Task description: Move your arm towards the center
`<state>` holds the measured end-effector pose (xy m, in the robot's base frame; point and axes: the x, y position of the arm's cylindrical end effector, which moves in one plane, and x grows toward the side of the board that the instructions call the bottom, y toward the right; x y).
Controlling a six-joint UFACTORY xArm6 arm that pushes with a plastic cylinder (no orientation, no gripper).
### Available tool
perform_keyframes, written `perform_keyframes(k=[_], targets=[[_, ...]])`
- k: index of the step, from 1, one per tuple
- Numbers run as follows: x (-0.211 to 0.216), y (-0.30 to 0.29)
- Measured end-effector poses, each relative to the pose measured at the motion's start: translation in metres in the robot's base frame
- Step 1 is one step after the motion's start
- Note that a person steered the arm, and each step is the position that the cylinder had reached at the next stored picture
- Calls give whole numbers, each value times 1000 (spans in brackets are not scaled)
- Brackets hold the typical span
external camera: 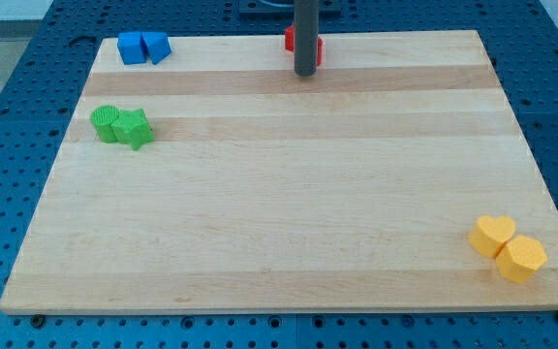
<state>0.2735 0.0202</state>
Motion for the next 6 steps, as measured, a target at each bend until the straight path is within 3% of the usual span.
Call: perform_keyframes(k=[6], targets=[[27, -50]])
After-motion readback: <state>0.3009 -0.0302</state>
